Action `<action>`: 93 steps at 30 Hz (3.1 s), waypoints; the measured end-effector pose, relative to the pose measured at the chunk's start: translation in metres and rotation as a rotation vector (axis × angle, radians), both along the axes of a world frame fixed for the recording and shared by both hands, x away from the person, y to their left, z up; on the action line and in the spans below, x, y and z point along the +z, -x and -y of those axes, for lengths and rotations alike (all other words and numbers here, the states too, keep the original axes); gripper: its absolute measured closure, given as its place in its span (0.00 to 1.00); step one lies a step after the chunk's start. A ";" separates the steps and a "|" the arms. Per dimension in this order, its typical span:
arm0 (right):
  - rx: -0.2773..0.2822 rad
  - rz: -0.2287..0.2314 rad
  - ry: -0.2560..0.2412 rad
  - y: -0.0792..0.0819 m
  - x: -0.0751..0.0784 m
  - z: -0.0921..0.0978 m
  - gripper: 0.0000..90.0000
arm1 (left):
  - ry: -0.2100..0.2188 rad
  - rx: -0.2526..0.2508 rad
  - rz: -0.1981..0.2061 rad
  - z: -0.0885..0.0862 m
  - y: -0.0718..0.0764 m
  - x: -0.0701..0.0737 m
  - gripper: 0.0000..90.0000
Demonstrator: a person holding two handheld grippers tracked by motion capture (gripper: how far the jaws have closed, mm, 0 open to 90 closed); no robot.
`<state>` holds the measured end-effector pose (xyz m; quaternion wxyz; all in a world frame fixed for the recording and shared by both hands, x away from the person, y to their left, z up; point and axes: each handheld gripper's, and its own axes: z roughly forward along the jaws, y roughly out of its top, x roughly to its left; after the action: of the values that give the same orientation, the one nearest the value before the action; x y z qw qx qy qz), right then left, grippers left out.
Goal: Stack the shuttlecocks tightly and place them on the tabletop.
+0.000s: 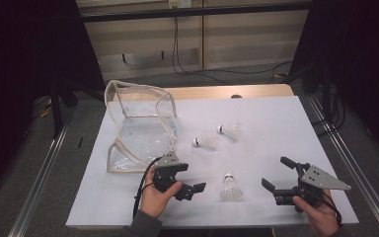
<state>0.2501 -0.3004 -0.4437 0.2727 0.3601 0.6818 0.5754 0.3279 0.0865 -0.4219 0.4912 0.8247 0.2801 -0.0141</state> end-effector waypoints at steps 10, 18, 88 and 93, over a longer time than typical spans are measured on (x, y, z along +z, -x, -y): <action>0.000 0.001 0.003 0.000 0.000 0.000 0.02 | -0.008 -0.015 0.002 -0.008 0.003 0.000 0.05; 0.001 0.004 0.004 0.000 0.000 0.000 0.02 | -0.009 -0.014 0.013 -0.016 0.004 -0.001 0.05; -0.001 0.000 0.010 0.000 0.000 -0.001 0.02 | 0.018 0.024 0.079 -0.085 0.005 0.006 0.04; -0.001 0.001 0.012 0.000 0.000 -0.001 0.02 | 0.027 0.037 0.081 -0.089 0.005 0.006 0.04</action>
<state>0.2501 -0.2999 -0.4437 0.2756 0.3584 0.6850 0.5713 0.3232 0.1754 -0.4161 0.5133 0.8126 0.2748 0.0246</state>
